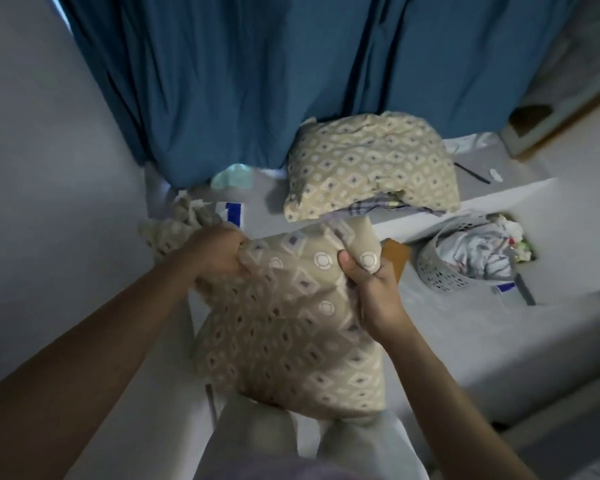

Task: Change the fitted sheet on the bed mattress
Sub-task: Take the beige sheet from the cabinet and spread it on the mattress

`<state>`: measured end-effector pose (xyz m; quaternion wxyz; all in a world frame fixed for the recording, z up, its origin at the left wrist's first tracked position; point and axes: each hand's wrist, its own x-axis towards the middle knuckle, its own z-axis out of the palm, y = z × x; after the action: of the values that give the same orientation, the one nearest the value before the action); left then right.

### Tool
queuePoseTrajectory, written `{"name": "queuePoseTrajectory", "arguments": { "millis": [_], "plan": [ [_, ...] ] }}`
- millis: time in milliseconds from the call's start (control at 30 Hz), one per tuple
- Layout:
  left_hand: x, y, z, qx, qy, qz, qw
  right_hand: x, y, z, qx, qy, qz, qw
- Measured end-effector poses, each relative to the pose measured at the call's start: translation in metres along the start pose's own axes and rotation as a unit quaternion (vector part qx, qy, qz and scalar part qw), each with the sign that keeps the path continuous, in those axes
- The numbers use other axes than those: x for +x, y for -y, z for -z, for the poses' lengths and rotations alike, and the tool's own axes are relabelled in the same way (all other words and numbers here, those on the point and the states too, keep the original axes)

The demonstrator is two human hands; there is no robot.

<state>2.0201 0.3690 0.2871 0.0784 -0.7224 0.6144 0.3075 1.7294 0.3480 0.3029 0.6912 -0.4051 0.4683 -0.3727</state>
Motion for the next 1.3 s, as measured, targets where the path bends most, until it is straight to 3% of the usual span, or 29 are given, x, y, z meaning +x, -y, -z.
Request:
{"name": "queuePoseTrajectory", "arguments": {
  "millis": [267,433,700,800,867,1000,1300],
  "plan": [
    [0.011,-0.197,0.008,-0.018,0.103,-0.197,0.975,-0.1,0.061,0.186,0.053,-0.274,0.068,0.958],
    [-0.01,-0.36,-0.009,0.171,0.203,-0.236,0.935,-0.192,0.077,0.302,0.043,-0.395,0.097,0.913],
    [-0.027,-0.559,-0.096,0.227,0.136,-0.424,0.866,-0.35,0.087,0.461,0.088,-0.529,0.137,0.833],
    [-0.041,-0.625,-0.131,0.128,0.107,-0.48,0.861,-0.409,0.082,0.504,0.073,-0.602,0.142,0.782],
    [-0.052,-0.672,-0.149,0.082,0.1,-0.514,0.848,-0.448,0.076,0.526,0.001,-0.667,0.123,0.735],
    [-0.069,-0.767,-0.181,0.103,0.14,-0.58,0.796,-0.508,0.064,0.558,-0.13,-0.742,0.049,0.656],
    [-0.052,-0.929,-0.248,0.052,0.341,-0.62,0.705,-0.525,0.035,0.628,-0.174,-0.69,-0.094,0.696]
  ]
}}
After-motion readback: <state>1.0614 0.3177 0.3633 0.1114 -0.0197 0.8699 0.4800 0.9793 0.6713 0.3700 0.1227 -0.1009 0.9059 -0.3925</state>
